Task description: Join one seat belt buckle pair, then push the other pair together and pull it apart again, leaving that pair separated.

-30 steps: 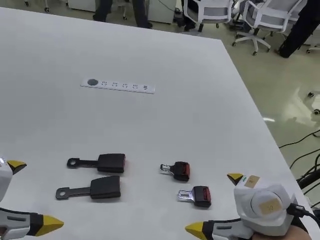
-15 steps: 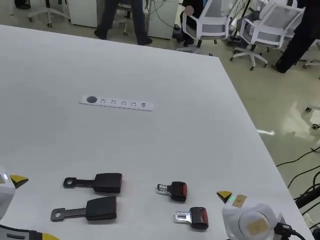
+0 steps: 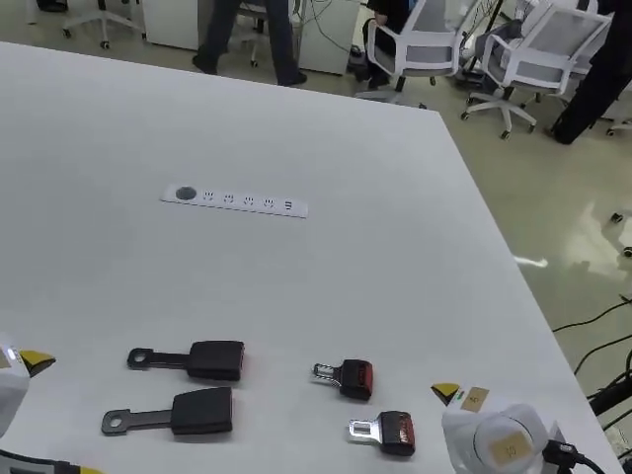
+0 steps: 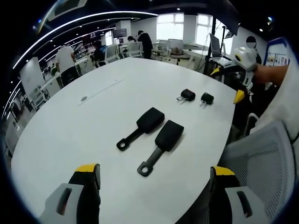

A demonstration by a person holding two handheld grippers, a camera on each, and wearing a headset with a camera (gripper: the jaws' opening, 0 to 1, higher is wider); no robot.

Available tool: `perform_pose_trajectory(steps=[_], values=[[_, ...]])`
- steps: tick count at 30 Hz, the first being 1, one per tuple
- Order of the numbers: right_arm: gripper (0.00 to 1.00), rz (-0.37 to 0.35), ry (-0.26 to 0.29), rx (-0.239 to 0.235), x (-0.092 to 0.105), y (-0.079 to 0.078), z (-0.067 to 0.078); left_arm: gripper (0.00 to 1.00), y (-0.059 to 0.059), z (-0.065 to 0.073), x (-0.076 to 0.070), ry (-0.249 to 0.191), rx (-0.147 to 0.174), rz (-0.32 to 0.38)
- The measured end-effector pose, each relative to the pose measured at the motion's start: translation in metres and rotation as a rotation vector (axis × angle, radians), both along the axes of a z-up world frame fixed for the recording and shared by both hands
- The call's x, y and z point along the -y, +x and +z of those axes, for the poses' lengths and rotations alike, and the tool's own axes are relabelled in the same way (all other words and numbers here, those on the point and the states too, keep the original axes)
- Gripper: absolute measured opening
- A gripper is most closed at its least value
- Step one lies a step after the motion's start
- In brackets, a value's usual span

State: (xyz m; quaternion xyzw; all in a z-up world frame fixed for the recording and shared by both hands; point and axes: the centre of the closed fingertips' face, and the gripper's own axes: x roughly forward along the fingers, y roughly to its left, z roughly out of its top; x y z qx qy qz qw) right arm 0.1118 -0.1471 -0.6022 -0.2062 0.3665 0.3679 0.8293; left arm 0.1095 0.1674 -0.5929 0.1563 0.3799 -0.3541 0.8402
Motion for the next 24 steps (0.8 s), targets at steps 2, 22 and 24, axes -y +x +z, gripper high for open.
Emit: perform_pose_trajectory(steps=[2, 22, 24], values=[[0.98, 0.004, -0.005, 0.001, 0.0, 0.002, -0.001, 0.99, 0.0, -0.001, 0.0, 0.001, -0.002, -0.003], [0.86, 0.035, -0.029, 0.016, 0.006, 0.004, -0.001, 0.94, 0.006, -0.012, -0.003, 0.002, -0.008, -0.02], [0.84, 0.041, -0.03, 0.015, 0.008, 0.006, -0.005, 0.94, 0.006, -0.013, -0.003, 0.003, -0.009, -0.022]])
